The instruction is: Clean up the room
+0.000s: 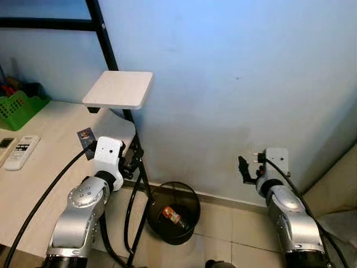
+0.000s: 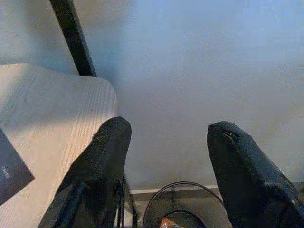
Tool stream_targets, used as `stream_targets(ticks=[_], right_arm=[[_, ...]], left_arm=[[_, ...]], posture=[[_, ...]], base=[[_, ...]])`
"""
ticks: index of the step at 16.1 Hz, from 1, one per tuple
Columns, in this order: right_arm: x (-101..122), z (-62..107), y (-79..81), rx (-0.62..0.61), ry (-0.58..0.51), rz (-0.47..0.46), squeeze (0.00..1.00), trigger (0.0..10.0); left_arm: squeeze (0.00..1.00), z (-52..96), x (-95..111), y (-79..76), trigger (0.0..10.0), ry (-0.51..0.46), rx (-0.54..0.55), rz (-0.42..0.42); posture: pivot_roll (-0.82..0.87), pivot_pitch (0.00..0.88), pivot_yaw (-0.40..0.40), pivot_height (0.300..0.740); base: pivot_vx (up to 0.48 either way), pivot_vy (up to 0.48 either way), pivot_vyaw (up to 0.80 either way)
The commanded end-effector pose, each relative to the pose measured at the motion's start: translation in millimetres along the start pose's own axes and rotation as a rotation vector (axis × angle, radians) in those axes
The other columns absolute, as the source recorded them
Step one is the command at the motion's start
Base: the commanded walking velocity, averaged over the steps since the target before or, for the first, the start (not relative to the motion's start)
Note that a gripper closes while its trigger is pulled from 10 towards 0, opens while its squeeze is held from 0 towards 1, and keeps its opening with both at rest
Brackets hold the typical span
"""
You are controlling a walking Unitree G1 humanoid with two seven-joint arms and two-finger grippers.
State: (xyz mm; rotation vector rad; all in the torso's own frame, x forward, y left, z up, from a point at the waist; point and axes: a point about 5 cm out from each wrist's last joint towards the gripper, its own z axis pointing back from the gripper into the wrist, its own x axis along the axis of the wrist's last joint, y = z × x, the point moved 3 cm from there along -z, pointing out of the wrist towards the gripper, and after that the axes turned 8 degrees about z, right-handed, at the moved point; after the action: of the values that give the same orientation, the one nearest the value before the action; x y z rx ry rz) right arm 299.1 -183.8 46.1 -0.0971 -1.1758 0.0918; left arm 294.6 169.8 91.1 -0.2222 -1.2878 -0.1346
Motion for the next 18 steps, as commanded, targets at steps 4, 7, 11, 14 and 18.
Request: stream_targets(ticks=[4, 7, 11, 14, 18], right_arm=[[9.6, -4.5, 9.7, 0.029, -0.021, 0.014, 0.0, 10.0], [9.9, -7.9, 8.8, 0.03, -0.018, 0.028, 0.0, 10.0], [9.1, -10.5, 4.1, 0.023, -0.01, 0.037, 0.0, 10.0], [5.7, -10.5, 4.7, 0.026, -0.003, 0.045, 0.0, 10.0], [-1.2, -8.8, 4.4, 0.023, 0.012, 0.034, 0.0, 10.0]], left_arm=[[0.0, -4.4, -2.5, 7.9, 10.0, 0.005, 0.07, -0.02], [0.0, -7.6, -3.4, 8.5, 10.0, -0.004, 0.067, -0.032], [0.0, -11.9, -3.6, 3.0, 10.0, -0.022, 0.048, -0.004], [0.0, -15.8, -8.3, 5.7, 10.0, 0.007, 0.08, -0.073], [0.0, -13.1, -7.6, 9.0, 10.0, -0.027, 0.095, -0.06]], posture=[[0.02, 0.0, 0.032, 0.74], [0.01, 0.0, 0.035, 0.74], [0.01, 0.0, 0.025, 0.74], [0.0, 0.0, 0.024, 0.74], [-0.01, 0.0, 0.038, 0.74]], base=[[0.0, 0.0, -0.61], [0.0, 0.0, -0.61], [0.0, 0.0, -0.61], [0.0, 0.0, -0.61], [0.0, 0.0, -0.61]])
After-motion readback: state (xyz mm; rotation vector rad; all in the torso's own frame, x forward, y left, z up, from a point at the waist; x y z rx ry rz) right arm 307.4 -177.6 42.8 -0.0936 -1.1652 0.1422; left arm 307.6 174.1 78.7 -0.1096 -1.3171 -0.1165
